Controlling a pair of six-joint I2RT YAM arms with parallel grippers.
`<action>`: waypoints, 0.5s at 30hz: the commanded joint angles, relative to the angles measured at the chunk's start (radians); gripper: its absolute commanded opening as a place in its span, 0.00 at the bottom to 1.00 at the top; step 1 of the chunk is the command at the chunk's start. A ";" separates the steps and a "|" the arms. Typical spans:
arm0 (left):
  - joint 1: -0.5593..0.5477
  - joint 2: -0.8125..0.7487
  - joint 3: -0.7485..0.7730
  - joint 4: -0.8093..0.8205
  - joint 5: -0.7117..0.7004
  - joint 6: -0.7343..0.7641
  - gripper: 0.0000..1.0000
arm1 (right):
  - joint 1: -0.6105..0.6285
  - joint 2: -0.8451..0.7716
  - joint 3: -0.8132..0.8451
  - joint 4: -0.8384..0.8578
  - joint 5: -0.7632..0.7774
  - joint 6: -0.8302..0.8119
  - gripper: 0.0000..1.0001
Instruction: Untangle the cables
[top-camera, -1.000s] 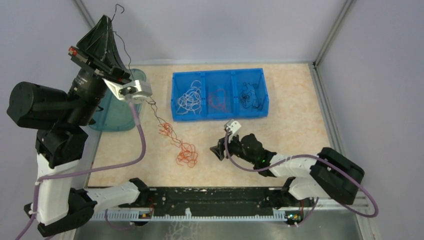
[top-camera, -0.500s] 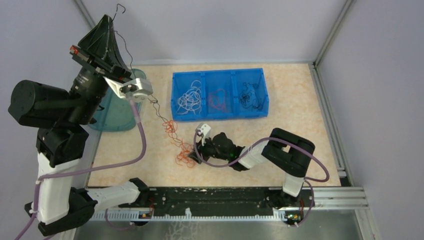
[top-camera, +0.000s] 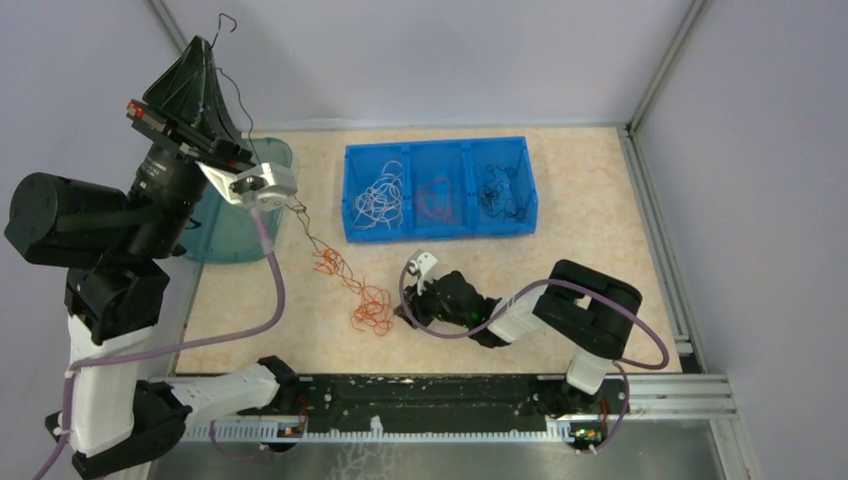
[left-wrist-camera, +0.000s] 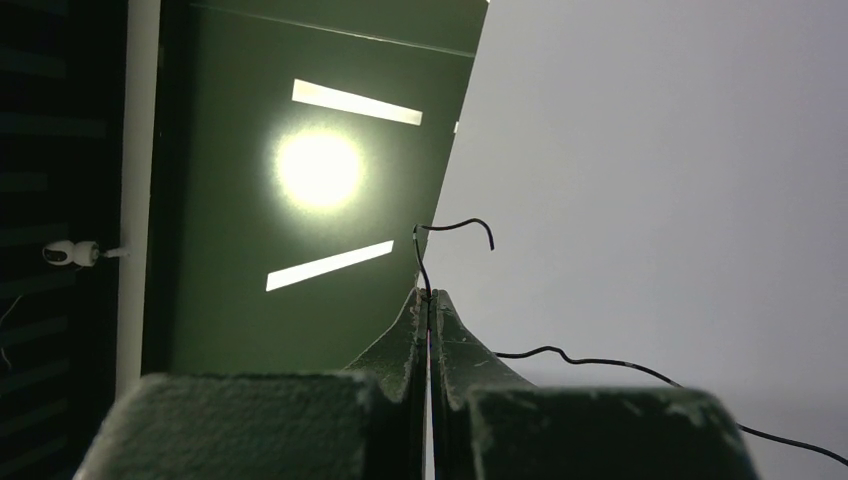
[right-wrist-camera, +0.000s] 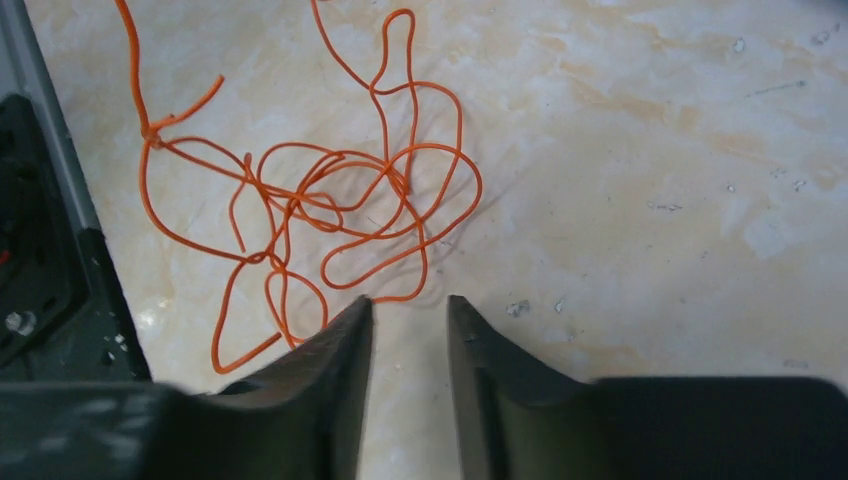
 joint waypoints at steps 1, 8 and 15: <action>-0.002 -0.036 -0.054 0.015 -0.031 -0.002 0.00 | -0.013 -0.059 0.011 0.050 -0.022 -0.026 0.44; -0.002 -0.057 -0.117 -0.006 -0.048 -0.034 0.00 | 0.004 0.023 0.131 -0.026 -0.011 -0.109 0.64; -0.002 -0.070 -0.151 -0.031 -0.068 -0.056 0.00 | 0.003 0.156 0.255 -0.113 0.091 -0.159 0.57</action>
